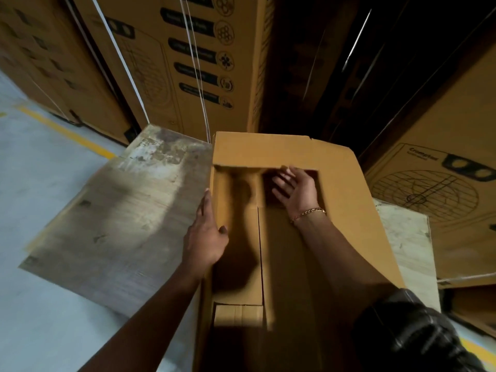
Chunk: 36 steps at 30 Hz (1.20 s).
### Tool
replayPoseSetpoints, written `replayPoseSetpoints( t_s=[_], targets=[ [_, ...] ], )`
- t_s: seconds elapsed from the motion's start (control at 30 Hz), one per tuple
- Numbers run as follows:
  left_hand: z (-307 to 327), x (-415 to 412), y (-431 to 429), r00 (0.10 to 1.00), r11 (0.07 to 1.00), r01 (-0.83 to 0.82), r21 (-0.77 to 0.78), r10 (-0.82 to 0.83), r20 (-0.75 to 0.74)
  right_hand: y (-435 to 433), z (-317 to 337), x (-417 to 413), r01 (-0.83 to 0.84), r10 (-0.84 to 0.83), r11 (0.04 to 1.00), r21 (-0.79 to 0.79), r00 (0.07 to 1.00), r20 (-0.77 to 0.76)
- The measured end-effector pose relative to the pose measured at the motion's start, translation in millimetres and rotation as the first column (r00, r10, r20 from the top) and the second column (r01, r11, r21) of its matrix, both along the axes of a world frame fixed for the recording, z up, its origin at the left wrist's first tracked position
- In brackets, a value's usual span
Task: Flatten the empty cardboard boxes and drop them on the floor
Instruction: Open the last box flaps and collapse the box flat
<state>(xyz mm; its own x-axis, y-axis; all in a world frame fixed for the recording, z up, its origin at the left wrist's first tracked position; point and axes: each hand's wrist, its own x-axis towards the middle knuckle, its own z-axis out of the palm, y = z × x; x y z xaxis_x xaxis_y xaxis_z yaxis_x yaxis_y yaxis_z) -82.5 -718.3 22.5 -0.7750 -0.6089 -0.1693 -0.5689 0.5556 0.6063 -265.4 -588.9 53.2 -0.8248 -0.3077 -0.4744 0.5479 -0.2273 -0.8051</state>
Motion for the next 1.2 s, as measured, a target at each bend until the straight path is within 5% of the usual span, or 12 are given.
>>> replayPoseSetpoints(
  t_s=[0.07, 0.13, 0.17, 0.33, 0.4, 0.87, 1.0, 1.2],
  targets=[
    [-3, 1, 2, 0.998, 1.0, 0.022, -0.013, -0.022, -0.059, -8, 4, -17, 0.05, 0.04, 0.974, 0.223, 0.922, -0.384],
    [-5, 2, 1, 0.993, 0.998, 0.06, -0.028, -0.062, -0.103, -12, 5, -48, 0.146, 0.305, 0.837, 0.527, 0.675, -0.672],
    [-5, 3, -1, 0.993, 0.998, 0.058, -0.032, -0.06, -0.097, -15, 6, -66, 0.207, 0.455, 0.73, 0.652, 0.564, -0.689],
    [0, 3, -3, 0.999, 0.998, 0.03, -0.058, -0.032, -0.031, -25, 12, -138, 0.295, 0.864, 0.095, 0.951, 0.45, -0.226],
    [2, 4, -5, 1.0, 1.0, 0.015, -0.02, -0.016, -0.008, -25, 4, -151, 0.239, 0.894, -0.027, 0.971, 0.44, -0.083],
    [4, 2, -2, 1.0, 0.999, -0.001, -0.046, 0.001, 0.021, -11, -18, -142, 0.132, 0.832, 0.134, 0.982, 0.523, -0.183],
    [5, 2, 1, 0.999, 0.997, 0.018, -0.075, -0.016, 0.038, 26, -11, -93, 0.048, 0.779, 0.109, 0.993, 0.616, -0.115],
    [15, 6, 4, 0.99, 0.988, 0.015, -0.154, 0.007, 0.141, 119, -11, 29, -0.088, 0.706, 0.206, 0.975, 0.703, -0.085]
  ],
)
